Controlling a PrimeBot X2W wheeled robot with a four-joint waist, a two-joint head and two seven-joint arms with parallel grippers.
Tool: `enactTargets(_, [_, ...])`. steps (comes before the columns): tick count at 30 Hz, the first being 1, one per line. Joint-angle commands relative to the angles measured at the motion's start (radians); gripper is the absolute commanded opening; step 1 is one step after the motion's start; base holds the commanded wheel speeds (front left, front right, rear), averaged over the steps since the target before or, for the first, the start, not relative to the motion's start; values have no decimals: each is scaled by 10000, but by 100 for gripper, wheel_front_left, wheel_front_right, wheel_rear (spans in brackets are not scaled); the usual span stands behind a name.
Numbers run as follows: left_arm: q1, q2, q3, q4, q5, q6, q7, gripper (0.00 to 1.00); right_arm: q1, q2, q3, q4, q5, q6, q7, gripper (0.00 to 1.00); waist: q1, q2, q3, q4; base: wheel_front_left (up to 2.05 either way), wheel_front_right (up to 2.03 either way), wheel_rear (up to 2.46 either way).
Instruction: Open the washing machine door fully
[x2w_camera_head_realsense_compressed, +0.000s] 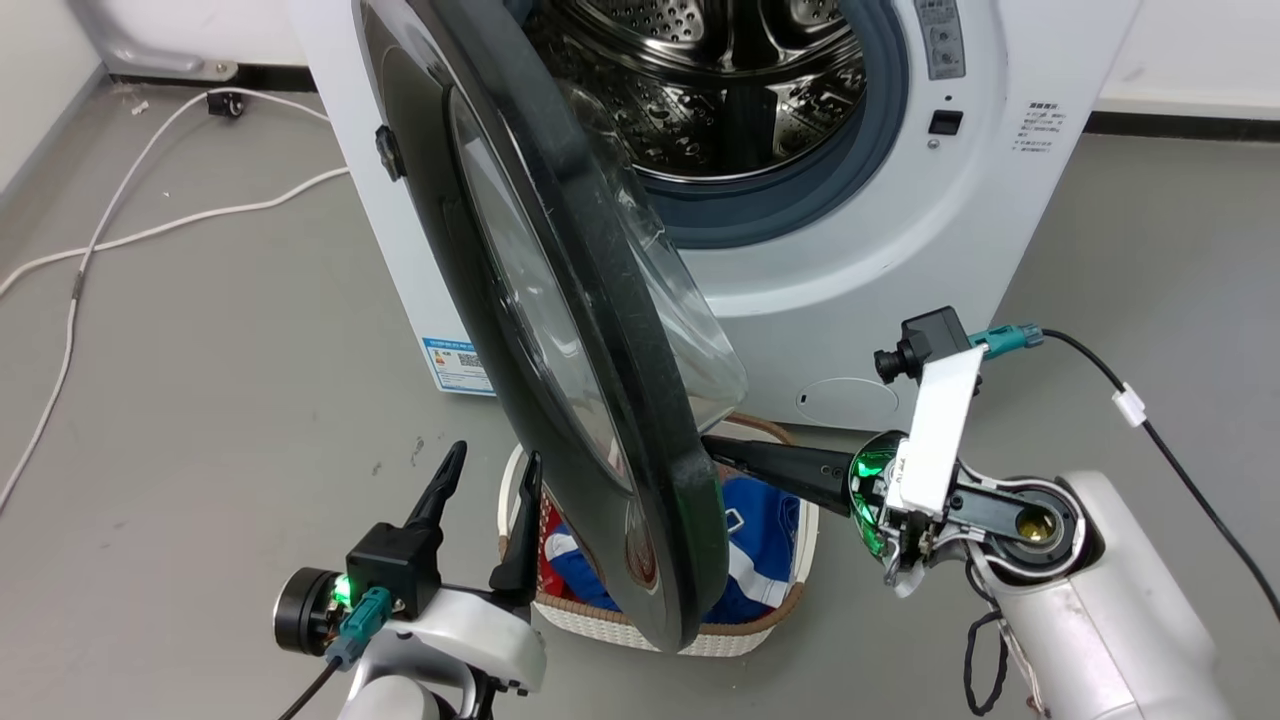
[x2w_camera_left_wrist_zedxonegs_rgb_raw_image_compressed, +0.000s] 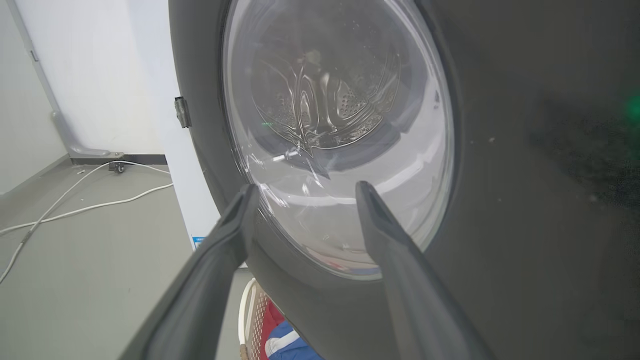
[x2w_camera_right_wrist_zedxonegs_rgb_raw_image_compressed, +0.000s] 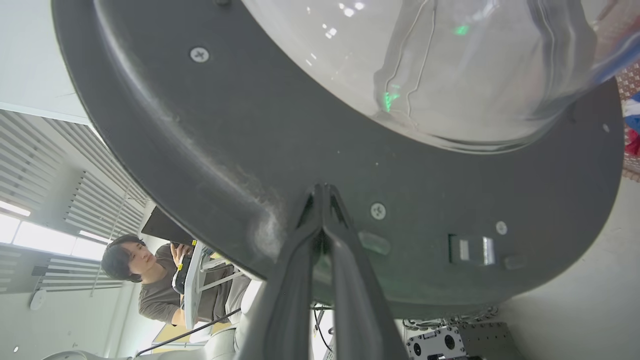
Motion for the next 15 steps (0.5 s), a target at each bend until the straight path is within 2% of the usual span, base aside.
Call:
enactTargets(1, [106, 25, 10, 24, -31, 26, -24, 100, 187, 120, 5, -97, -4, 8, -131, 0, 1, 0, -52, -15, 0, 0, 0])
enactTargets(6, [174, 62, 1, 88, -65, 42, -24, 100, 509, 158, -246, -472, -369, 6, -1278, 0, 1, 0, -191, -113, 0, 0, 0])
enactTargets(12, [294, 151, -19, 201, -90, 49, -22, 100, 1334, 63, -1239, -992, -943, 6, -3372, 0, 1, 0, -477, -341, 0, 0, 0])
enactTargets(15, [377, 196, 6, 226, -142, 89, -24, 100, 1851, -200, -1694, -1361, -1391, 6, -4245, 0, 1, 0, -594, -480, 0, 0, 0])
